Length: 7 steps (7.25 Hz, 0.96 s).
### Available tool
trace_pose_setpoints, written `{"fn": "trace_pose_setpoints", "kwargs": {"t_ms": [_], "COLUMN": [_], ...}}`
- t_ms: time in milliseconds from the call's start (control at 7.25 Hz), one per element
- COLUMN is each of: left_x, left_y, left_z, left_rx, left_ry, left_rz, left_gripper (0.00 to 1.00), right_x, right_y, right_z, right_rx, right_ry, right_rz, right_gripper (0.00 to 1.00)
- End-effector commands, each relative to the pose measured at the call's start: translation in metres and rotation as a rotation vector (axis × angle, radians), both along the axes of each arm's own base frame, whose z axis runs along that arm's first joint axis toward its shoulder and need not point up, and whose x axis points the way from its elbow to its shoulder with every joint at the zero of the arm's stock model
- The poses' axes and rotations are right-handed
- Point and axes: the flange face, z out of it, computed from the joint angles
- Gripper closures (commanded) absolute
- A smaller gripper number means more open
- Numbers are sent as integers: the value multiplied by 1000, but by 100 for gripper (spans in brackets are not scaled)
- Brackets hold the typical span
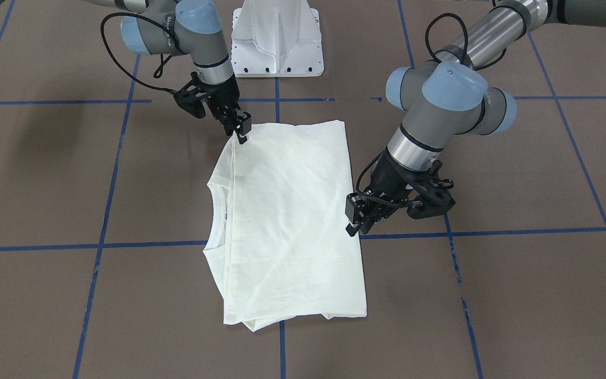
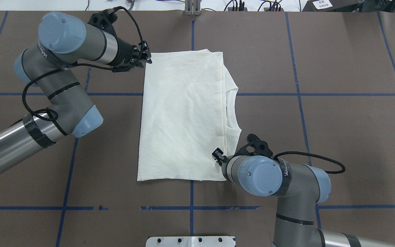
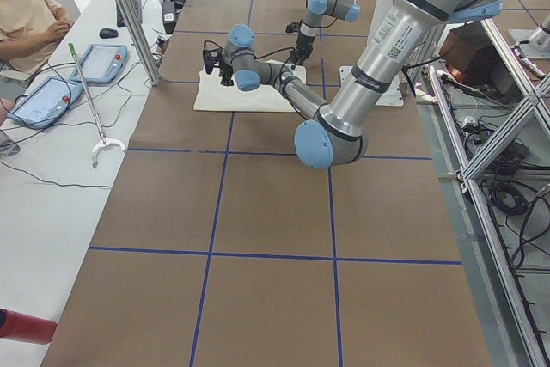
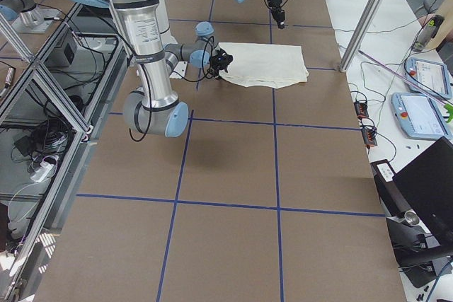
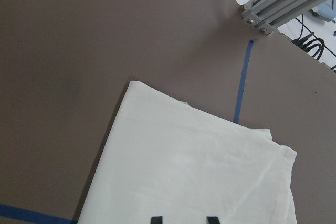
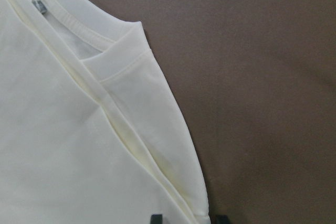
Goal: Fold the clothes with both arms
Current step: 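Release the shirt and move both grippers to its edge nearest the robot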
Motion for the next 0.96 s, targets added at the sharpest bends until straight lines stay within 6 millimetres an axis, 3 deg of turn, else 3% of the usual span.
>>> {"fn": "trace_pose_setpoints", "kwargs": {"t_ms": [0,276,414,551,689,827], "left_x": [-2,-12,-9,-1,8,35], "left_y": [3,18,36,83,147,207], "left_z": [1,9,5,11,27,43], "left_rx": [1,5,-22,-84,-170,-212], "left_ry": [1,8,40,84,111,88], "left_rz": [1,6,13,40,64,63], "left_gripper": [60,60,60,60,57,54], "right_x": [3,22,34,37,35,37], "right_y": [-2,-6,-1,6,19,27], "right_z": [-3,-20,-23,-24,-18,-18], "right_rx": [2,4,-3,-4,-15,-15], "right_ry": [-7,-15,10,4,8,5], "right_rz": [4,15,13,7,0,-13], "right_gripper": [100,100,100,100,100,100]}}
